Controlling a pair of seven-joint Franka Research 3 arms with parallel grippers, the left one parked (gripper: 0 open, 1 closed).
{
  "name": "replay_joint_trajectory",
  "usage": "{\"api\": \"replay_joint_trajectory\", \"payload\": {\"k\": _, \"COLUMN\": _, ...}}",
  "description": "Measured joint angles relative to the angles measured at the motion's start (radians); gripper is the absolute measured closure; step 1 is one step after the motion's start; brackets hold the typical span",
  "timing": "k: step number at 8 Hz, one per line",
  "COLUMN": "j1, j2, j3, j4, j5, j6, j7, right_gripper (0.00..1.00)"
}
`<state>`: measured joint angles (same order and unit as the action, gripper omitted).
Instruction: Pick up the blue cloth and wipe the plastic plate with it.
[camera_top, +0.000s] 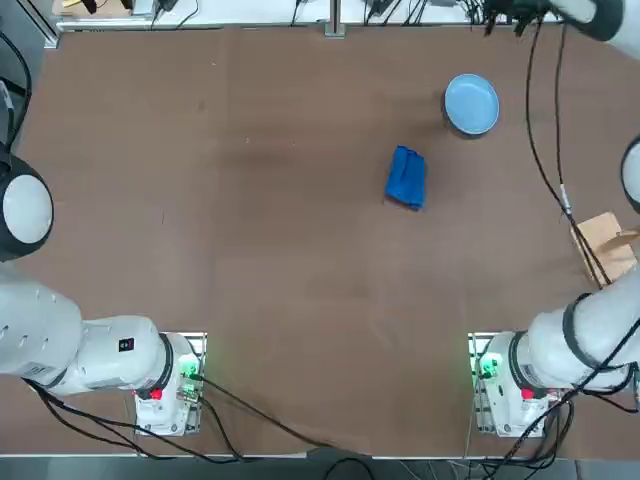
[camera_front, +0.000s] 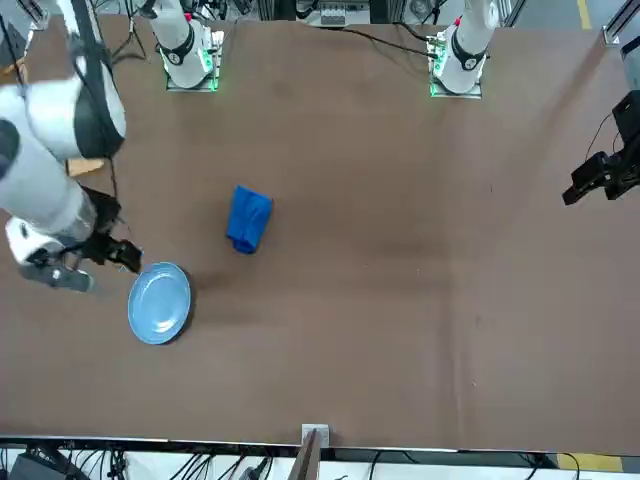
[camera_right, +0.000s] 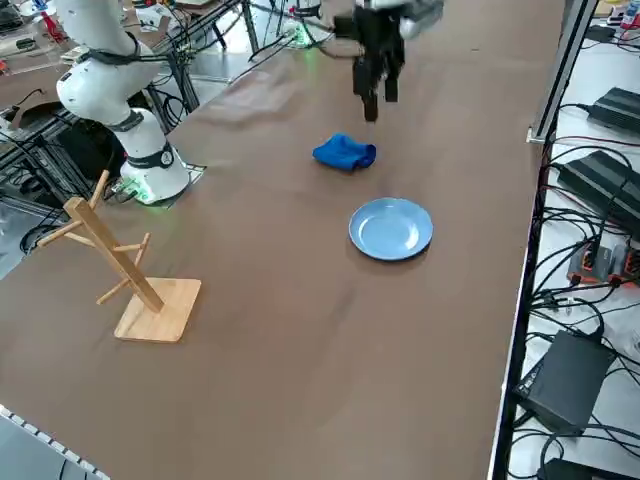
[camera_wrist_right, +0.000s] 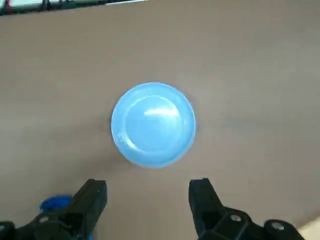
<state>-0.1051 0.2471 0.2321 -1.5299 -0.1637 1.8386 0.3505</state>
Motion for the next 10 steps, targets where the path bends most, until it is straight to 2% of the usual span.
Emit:
{"api": "replay_joint_trajectory", "payload": {"k": 2, "j1": 0.028, "j2": -0.085, "j3": -0.071, "j4": 0.052, "j5": 0.077, "j6": -0.116, "j7": -0.036, "right_gripper": 0.0}}
{"api": "replay_joint_trajectory", "payload": {"k": 4, "j1": 0.042, "j2": -0.138, "j3": -0.148, "j4": 0.057, "j5": 0.153, "j6": -0.186, "j7": -0.061, "right_gripper": 0.0}}
{"api": "replay_joint_trajectory", "payload": {"k": 5, "j1": 0.042, "j2": -0.155, "j3": -0.17, "j4": 0.058, "j5": 0.169, "j6": -0.208, "j7": -0.069, "right_gripper": 0.0}}
{"api": "replay_joint_trajectory", "payload": {"k": 6, "j1": 0.042, "j2": -0.168, "j3": -0.18, "j4": 0.058, "j5": 0.172, "j6": -0.23, "j7": -0.073, "right_gripper": 0.0}}
{"api": "replay_joint_trajectory", "payload": {"k": 10, "j1": 0.047, "j2": -0.17, "j3": -0.181, "j4": 0.058, "j5": 0.136, "j6": -0.246, "j7": -0.175, "right_gripper": 0.0}}
